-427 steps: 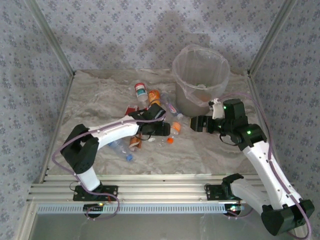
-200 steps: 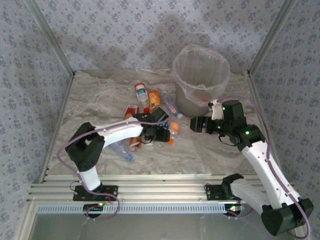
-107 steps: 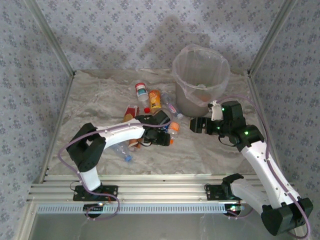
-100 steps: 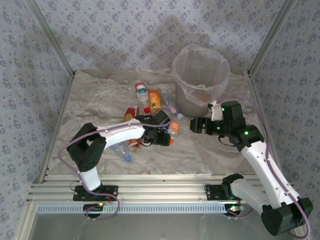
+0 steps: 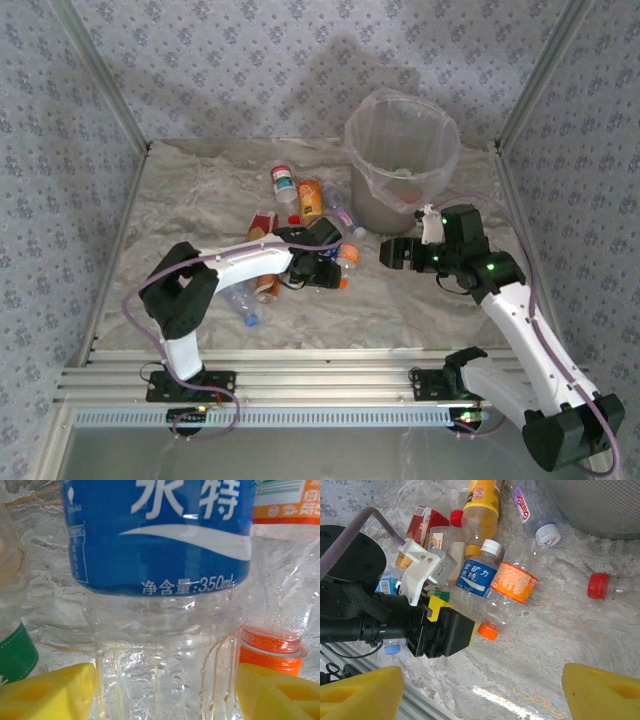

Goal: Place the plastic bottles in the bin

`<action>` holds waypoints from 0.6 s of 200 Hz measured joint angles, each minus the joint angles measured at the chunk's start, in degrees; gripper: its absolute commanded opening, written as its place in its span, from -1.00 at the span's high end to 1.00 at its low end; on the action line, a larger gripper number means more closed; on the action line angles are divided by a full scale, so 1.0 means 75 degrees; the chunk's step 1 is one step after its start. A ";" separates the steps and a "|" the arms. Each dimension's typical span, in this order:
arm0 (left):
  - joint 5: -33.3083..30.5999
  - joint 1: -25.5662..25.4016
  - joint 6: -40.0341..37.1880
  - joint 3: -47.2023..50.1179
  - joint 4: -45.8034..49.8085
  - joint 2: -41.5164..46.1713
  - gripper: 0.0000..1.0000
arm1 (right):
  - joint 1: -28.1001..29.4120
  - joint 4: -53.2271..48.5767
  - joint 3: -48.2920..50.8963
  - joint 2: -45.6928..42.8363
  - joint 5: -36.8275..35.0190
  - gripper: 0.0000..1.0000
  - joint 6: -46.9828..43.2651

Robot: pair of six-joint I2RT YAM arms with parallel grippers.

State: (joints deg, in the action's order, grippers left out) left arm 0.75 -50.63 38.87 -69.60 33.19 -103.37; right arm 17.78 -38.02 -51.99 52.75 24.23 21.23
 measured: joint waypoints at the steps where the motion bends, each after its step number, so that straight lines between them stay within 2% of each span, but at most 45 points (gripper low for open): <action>1: 0.0000 0.0000 0.0000 0.0000 0.0000 0.0000 -0.44 | 0.0000 0.0003 0.0000 0.0000 0.0003 -0.69 -0.0003; 57: 0.0009 0.0041 -0.0012 0.0000 0.0000 0.0006 -0.34 | 0.0000 0.0073 0.0015 0.0023 -0.0058 -0.69 0.0000; 82: 0.0009 0.0067 -0.0050 0.0023 0.0000 0.0012 -0.46 | 0.0000 0.0079 0.0015 0.0070 -0.0061 -0.69 0.0000; 120: 0.0038 0.0152 -0.0114 0.0090 0.0009 0.0012 -0.47 | 0.0000 0.0169 0.0015 0.0160 -0.0111 -0.69 0.0006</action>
State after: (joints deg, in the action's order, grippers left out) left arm 1.04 -49.50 38.02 -68.93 33.26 -103.28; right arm 17.78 -36.75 -51.88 53.95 23.40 21.28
